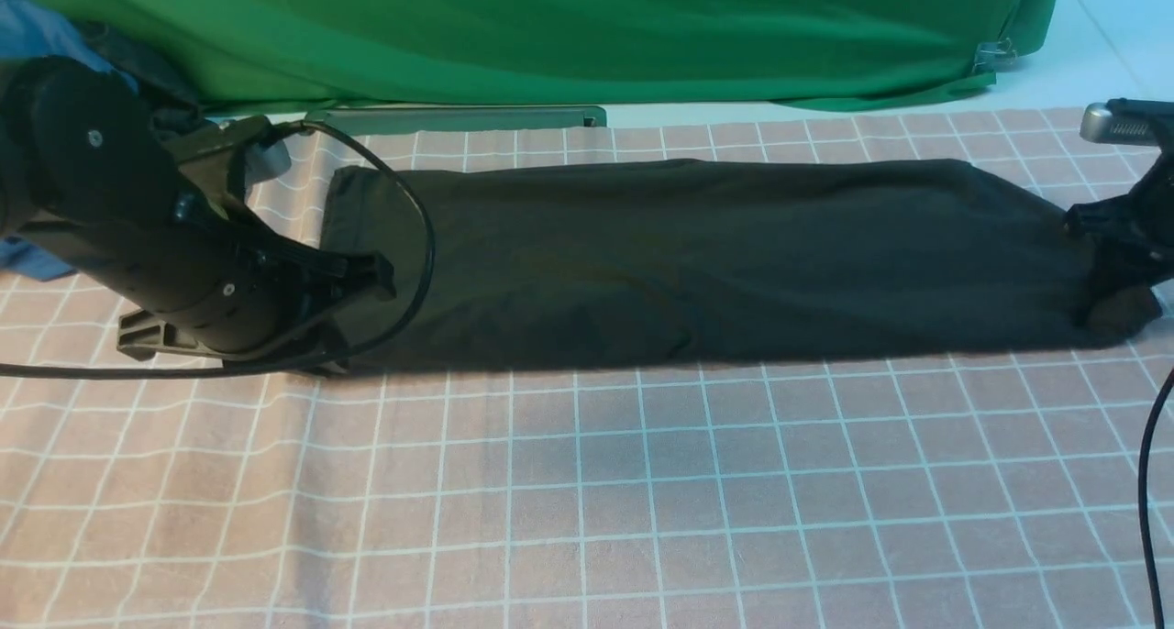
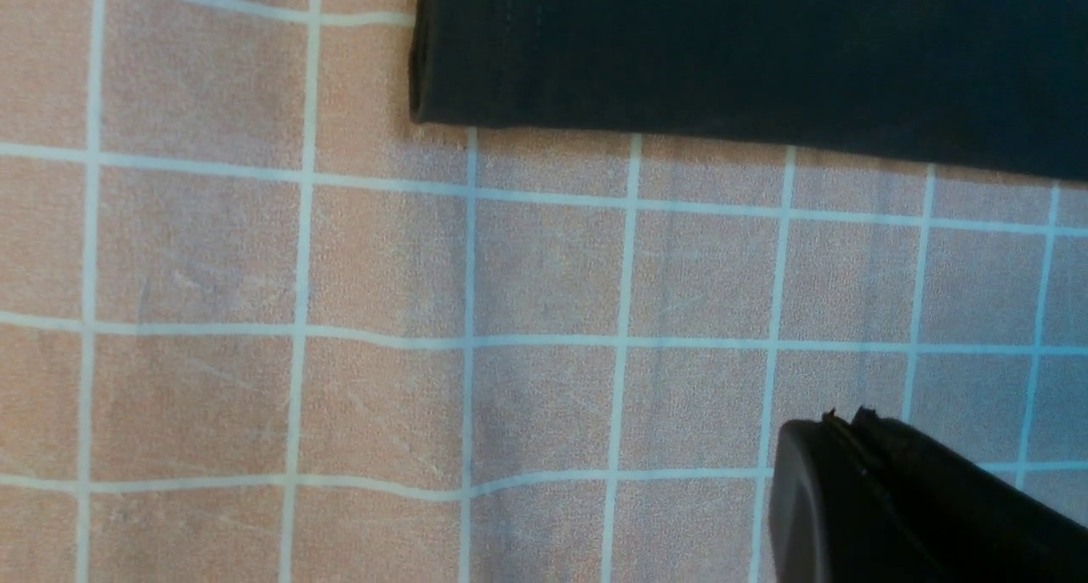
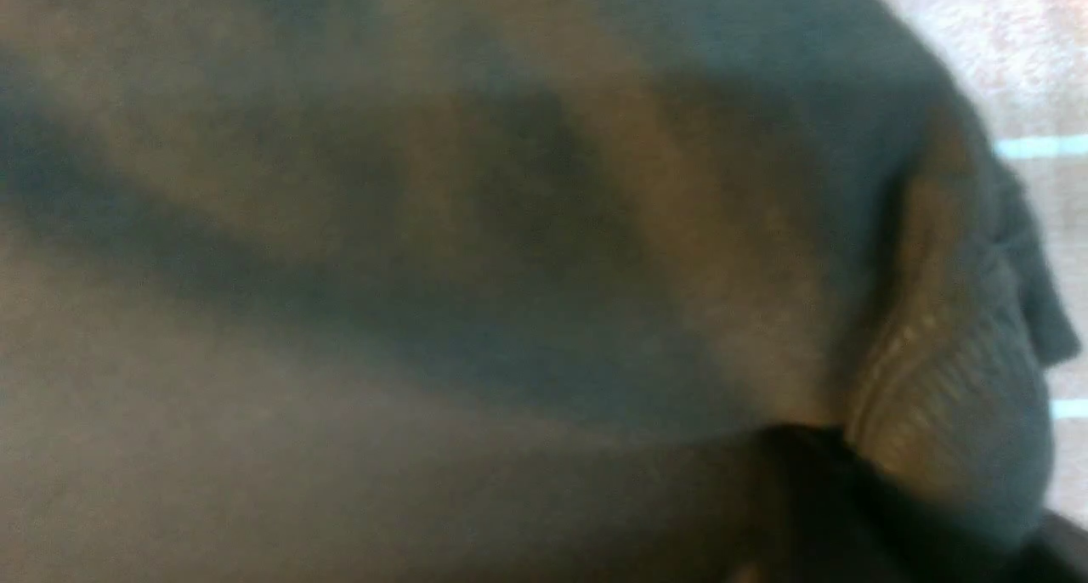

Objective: Fold a long-sleeved shirt over a pink coffee tablecloth.
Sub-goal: 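Pull the folded dark garment lengthwise by its ends to straighten it flat on the table, then fold the right end of the dark garment over onto its left end with the right gripper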

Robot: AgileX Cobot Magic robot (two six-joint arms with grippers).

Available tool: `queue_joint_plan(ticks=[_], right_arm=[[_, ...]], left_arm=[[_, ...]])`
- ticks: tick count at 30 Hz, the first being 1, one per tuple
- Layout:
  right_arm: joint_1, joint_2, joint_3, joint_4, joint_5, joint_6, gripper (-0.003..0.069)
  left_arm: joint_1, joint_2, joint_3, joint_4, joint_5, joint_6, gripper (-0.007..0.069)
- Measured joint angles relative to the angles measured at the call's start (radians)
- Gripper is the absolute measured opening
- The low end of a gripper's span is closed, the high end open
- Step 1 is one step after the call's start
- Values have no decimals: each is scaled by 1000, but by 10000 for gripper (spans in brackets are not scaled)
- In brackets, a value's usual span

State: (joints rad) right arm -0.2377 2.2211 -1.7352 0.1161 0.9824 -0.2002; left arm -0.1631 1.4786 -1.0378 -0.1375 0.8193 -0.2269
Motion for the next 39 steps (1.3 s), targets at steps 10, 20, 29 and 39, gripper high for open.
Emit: queue_joint_plan(ticks=[10, 20, 29, 39], right_arm=[[-79, -84, -111, -64, 147, 61, 64], [-94, -103, -211, -85, 228, 68, 64], [-65, -103, -212, -89, 233, 68, 64], [-65, -103, -212, -90, 234, 68, 66]], left_arm=[[0, -6, 0, 0, 31, 7, 13], [0, 8, -34, -58, 17, 6, 13], [-9, 200, -290, -124, 42, 45, 13], [-55, 476, -332, 9, 53, -60, 13]])
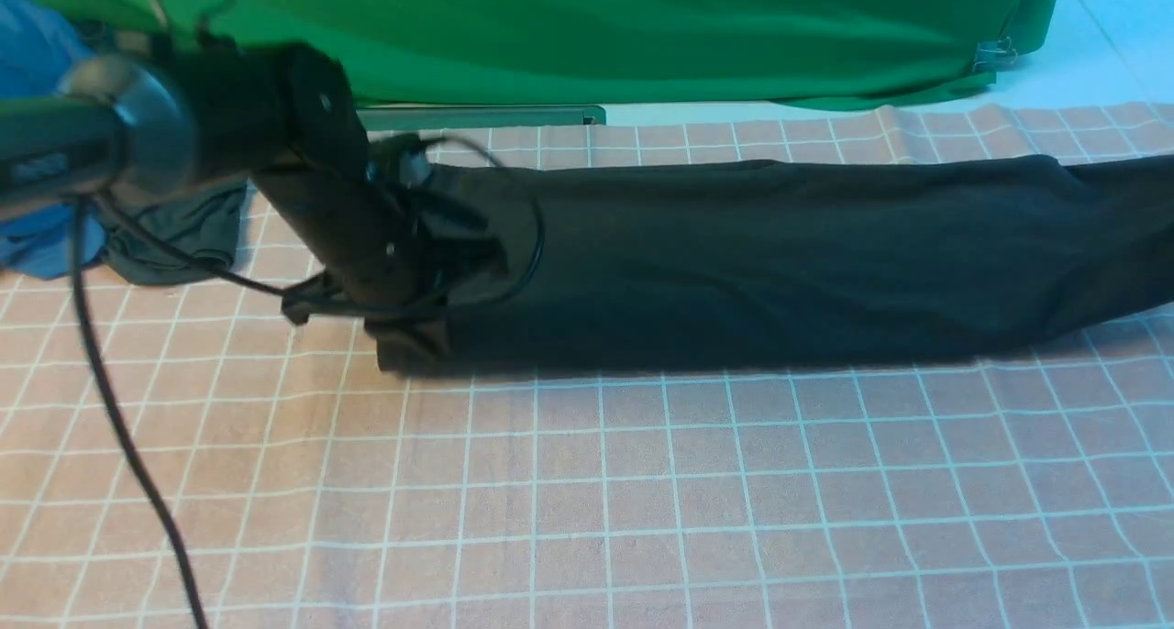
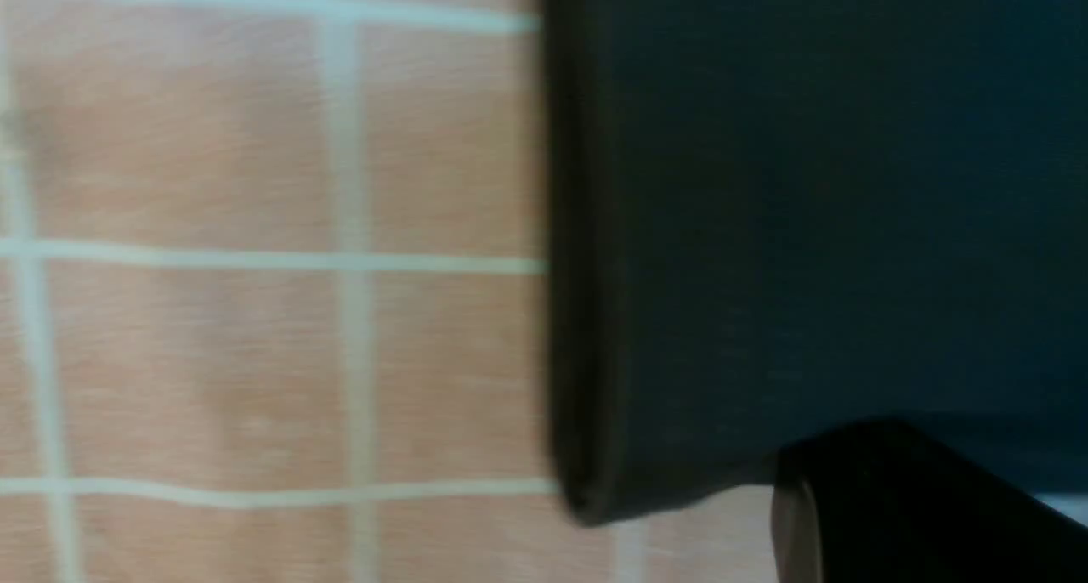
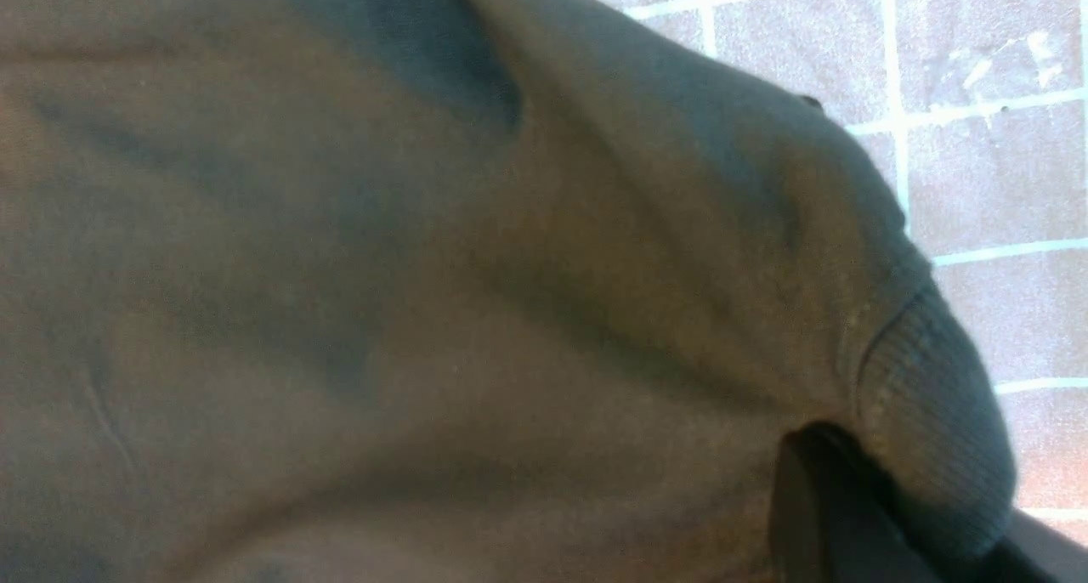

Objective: Fold a long-sleeved shirt over a pink coffee tablecloth.
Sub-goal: 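Fold the right end of the dark garment over onto its left end with the right gripper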

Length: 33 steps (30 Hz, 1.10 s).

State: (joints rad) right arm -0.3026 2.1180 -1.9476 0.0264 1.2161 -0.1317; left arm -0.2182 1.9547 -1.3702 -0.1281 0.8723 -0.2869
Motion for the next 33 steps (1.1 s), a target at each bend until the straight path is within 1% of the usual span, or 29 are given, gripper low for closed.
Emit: queue_joint_plan(ticks=[3, 8, 12, 15, 20, 21, 22, 26, 28, 30, 32, 33], right_arm=[[0, -1, -1, 0, 0, 0, 66], [2, -38, -20, 28, 4, 1, 67], [25, -112, -48, 139, 4, 5, 65], [76, -155, -58, 209, 6, 4, 62], [227, -166, -82, 253, 0, 19, 62], [241, -166, -83, 256, -2, 21, 62], [298, -166, -84, 267, -24, 36, 62], [452, -165, -90, 280, -130, 89, 62], [488, -161, -91, 284, -159, 100, 62], [576, -142, -96, 297, -227, 121, 62], [630, -118, -97, 322, -271, 132, 62], [635, -118, -97, 322, -276, 132, 62]], left_arm=[[9, 20, 0, 31, 28, -29, 13], [10, -8, 0, 37, 48, -35, 13], [10, -119, 0, 44, 52, -41, 13], [16, -221, 0, 48, 54, -41, 13], [56, -363, 0, 52, 94, -43, 13], [61, -373, 0, 52, 98, -43, 13], [80, -407, 0, 52, 111, -43, 13], [129, -480, 0, 52, 142, -43, 13], [142, -494, 0, 52, 147, -43, 13], [176, -524, 0, 52, 154, -43, 13], [198, -538, 0, 49, 158, -43, 13], [200, -539, 0, 46, 158, -43, 13]])
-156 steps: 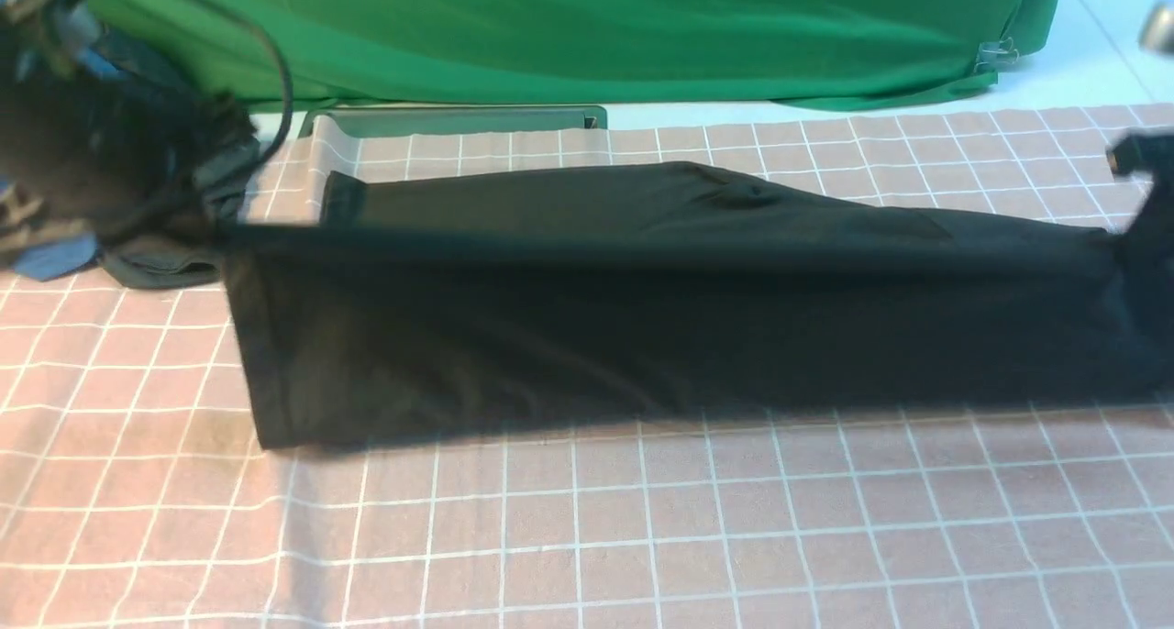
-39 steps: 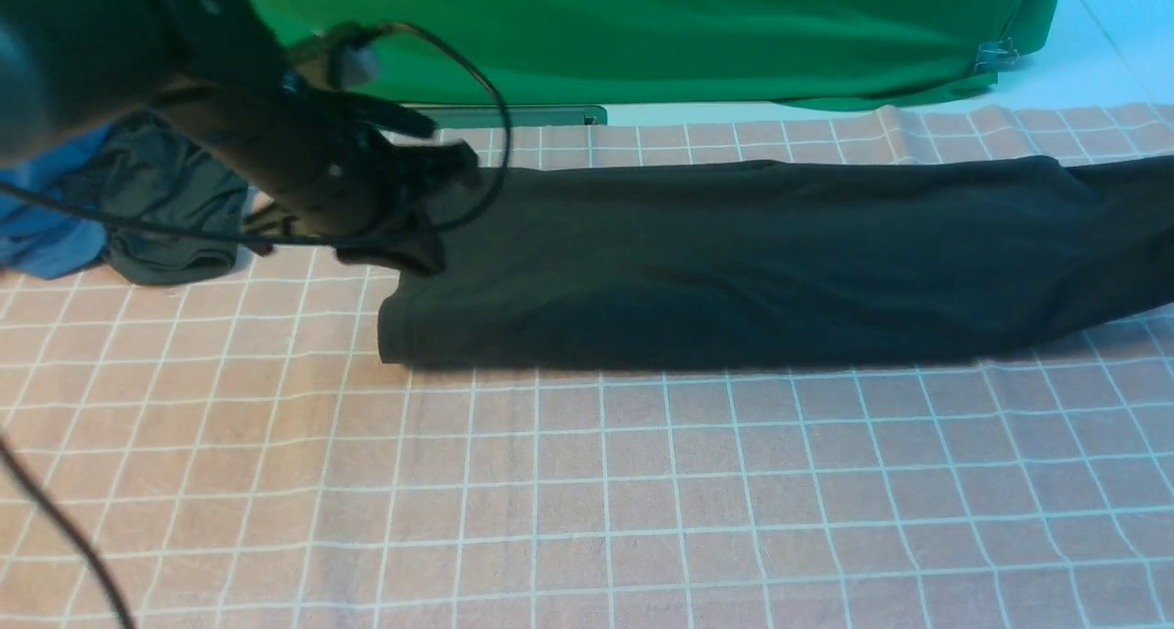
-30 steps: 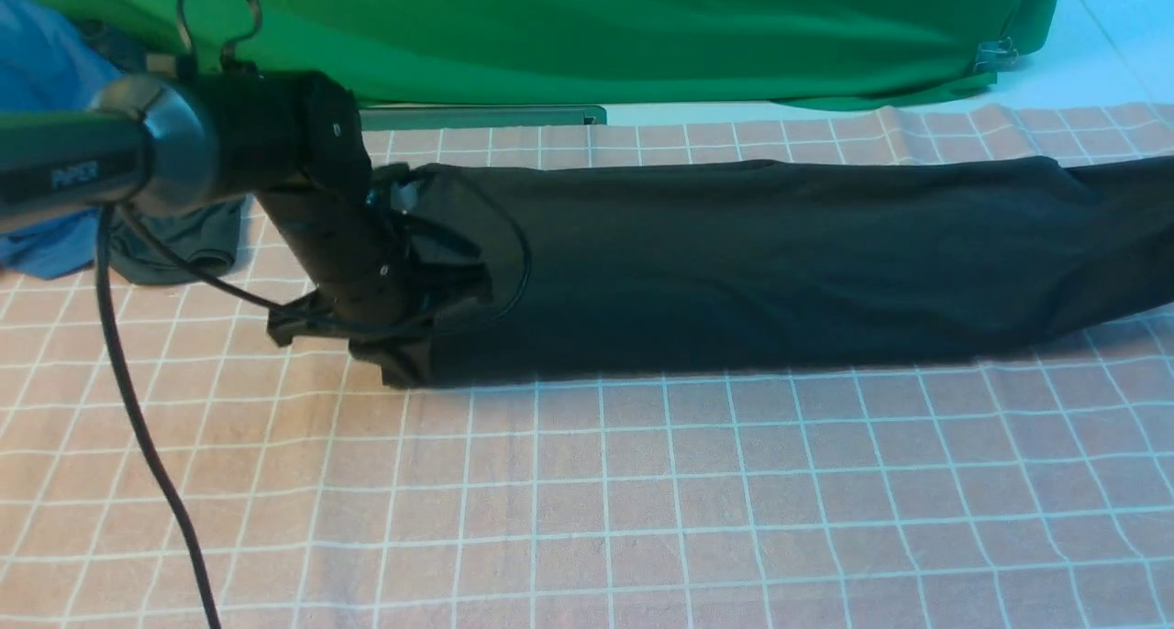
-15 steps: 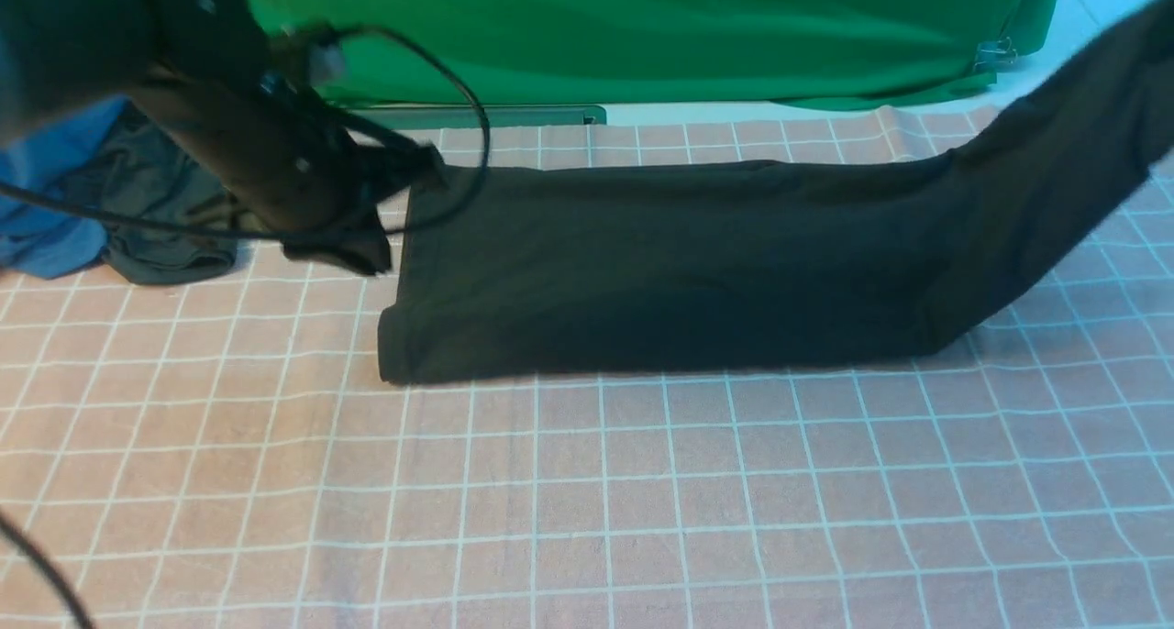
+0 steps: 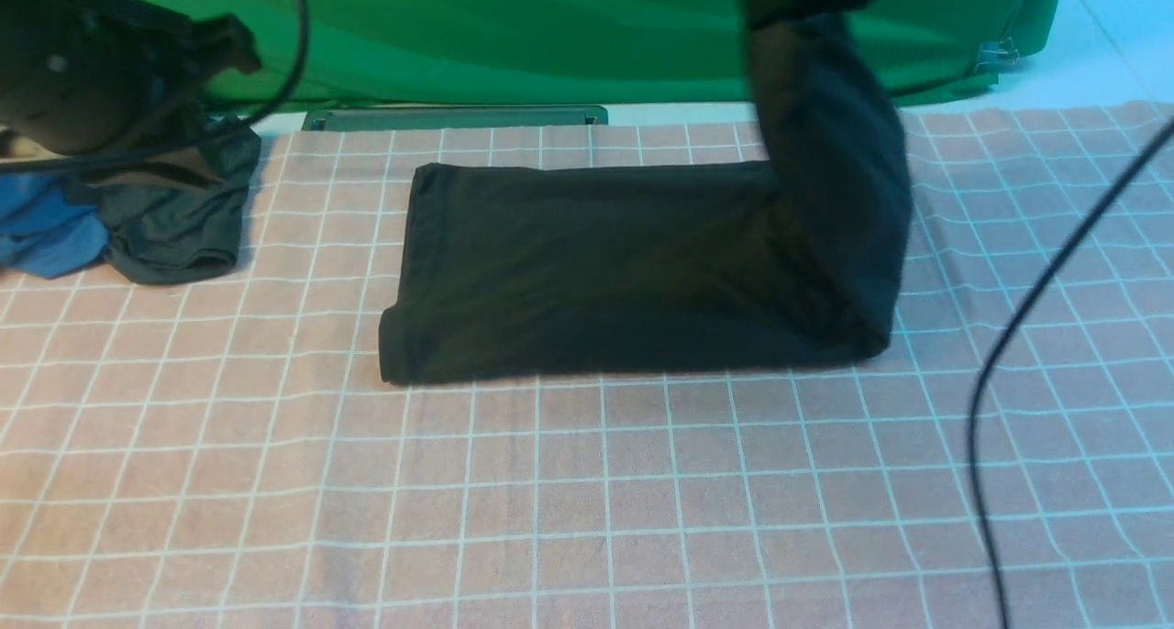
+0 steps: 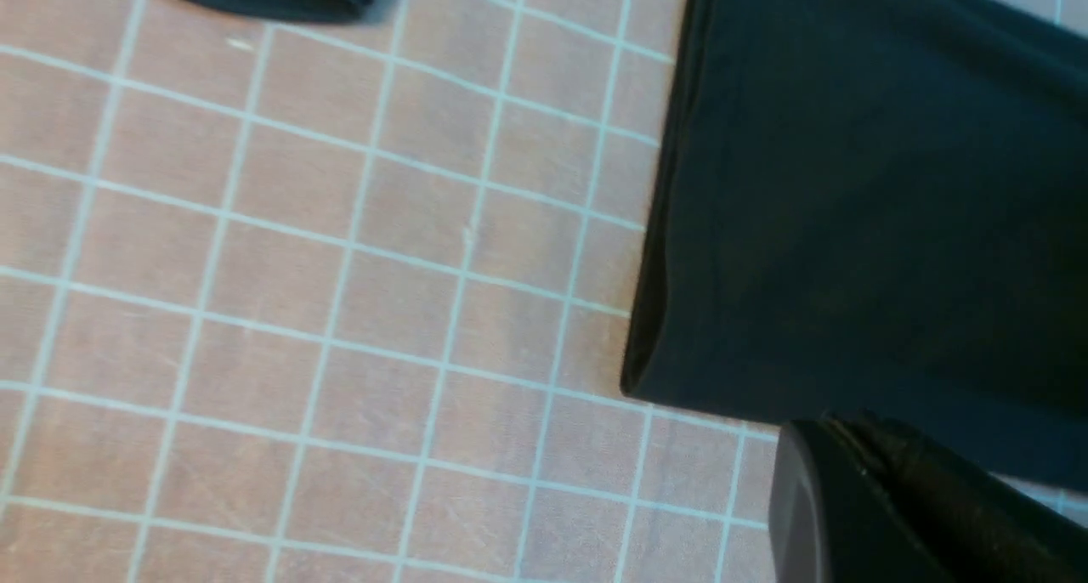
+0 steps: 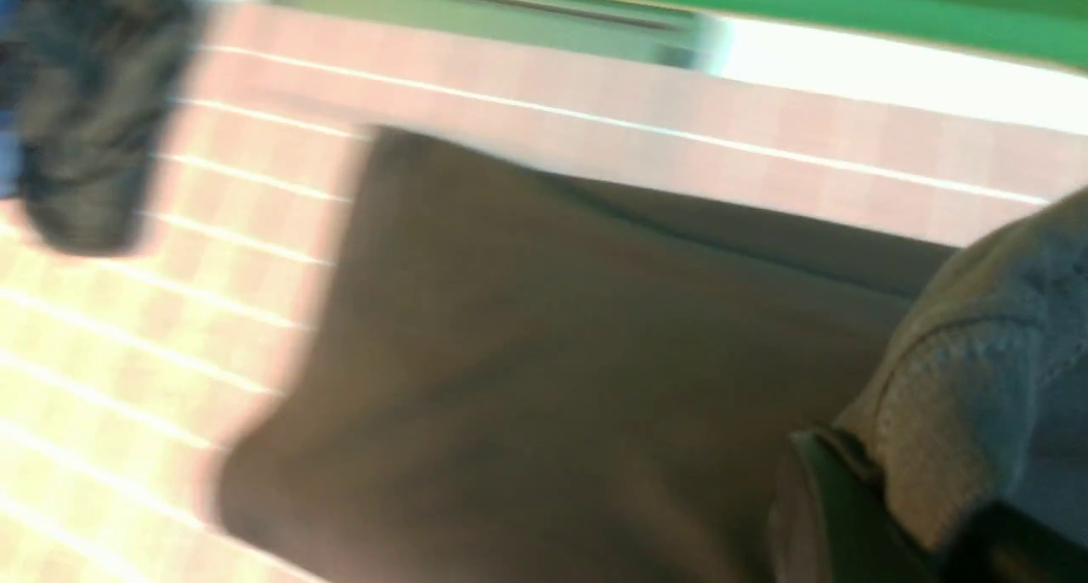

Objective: Fold a long-sleeved shirt over a pink coffee tablecloth.
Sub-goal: 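Fold the right end of the dark garment over onto its left end with the right gripper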

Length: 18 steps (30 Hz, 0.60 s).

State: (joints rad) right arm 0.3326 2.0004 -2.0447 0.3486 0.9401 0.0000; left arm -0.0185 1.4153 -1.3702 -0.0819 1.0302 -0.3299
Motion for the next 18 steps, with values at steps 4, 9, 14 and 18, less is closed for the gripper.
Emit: queue_joint_plan(ticks=[4, 9, 14, 18], right_arm=[[111, 66, 0, 47, -100, 8, 62], [185, 127, 0, 59, -171, 19, 62], [249, 204, 0, 77, -246, 42, 62], [280, 255, 0, 101, -290, 50, 62]], left_arm=[[12, -6, 0, -27, 9, 8, 13], [13, -6, 0, -56, 11, 26, 13], [13, -6, 0, -63, 12, 27, 13], [13, -6, 0, -63, 12, 29, 13]])
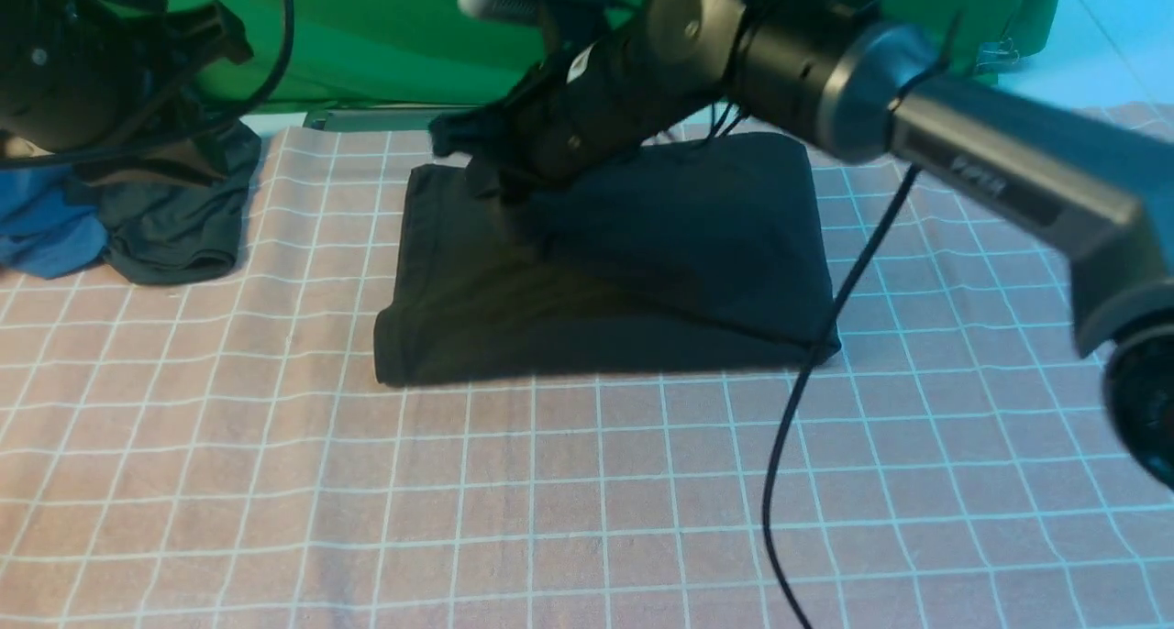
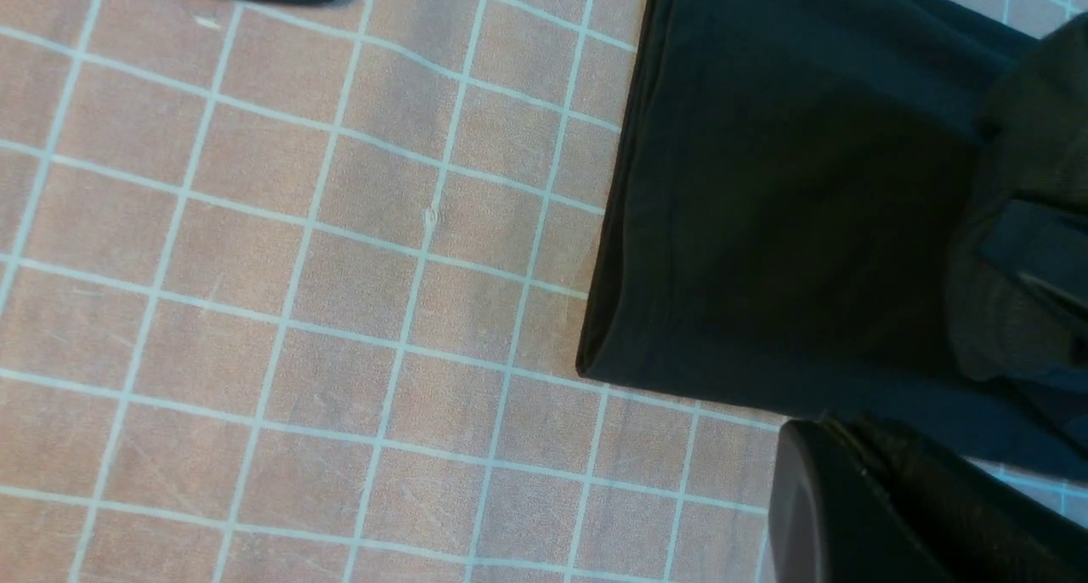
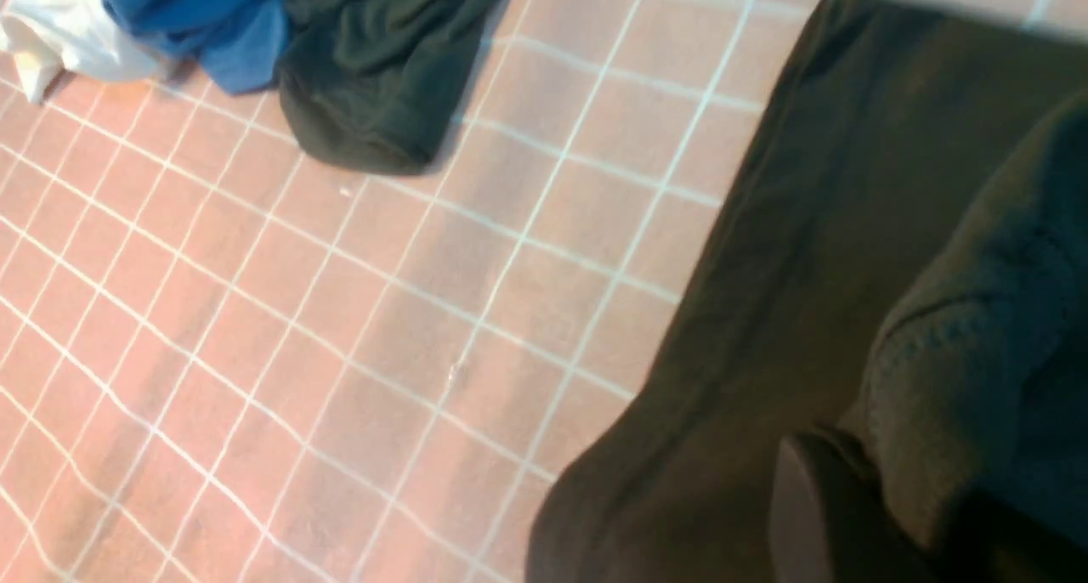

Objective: Fold a long-sleeved shirt over a pink coffee tablecloth.
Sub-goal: 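Fold the right end of the dark garment over onto its left end with the right gripper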

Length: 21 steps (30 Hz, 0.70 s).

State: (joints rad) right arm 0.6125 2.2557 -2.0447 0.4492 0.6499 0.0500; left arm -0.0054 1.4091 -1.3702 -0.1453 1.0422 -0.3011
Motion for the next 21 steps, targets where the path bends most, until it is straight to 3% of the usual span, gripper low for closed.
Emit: queue_joint_plan(ticks=[6, 11, 13, 15, 19, 21], right_arm=[[38, 65, 0, 16, -98, 18, 95], [49, 85, 0, 30, -136, 36, 273], [50, 83, 0, 34, -131, 37, 400], [45, 74, -1, 34, -88, 12, 454], [8, 21, -1, 13, 44, -89, 436], [-38, -35, -1, -22, 130, -117, 345]], left_arm=[[0, -2, 32, 0, -2, 0, 13], [0, -2, 81, 0, -10, 1, 13], [0, -2, 101, -8, -16, 1, 13], [0, -2, 108, -26, -19, 12, 13], [0, -2, 110, -67, -28, 59, 13], [0, -2, 110, -90, -56, 73, 13]])
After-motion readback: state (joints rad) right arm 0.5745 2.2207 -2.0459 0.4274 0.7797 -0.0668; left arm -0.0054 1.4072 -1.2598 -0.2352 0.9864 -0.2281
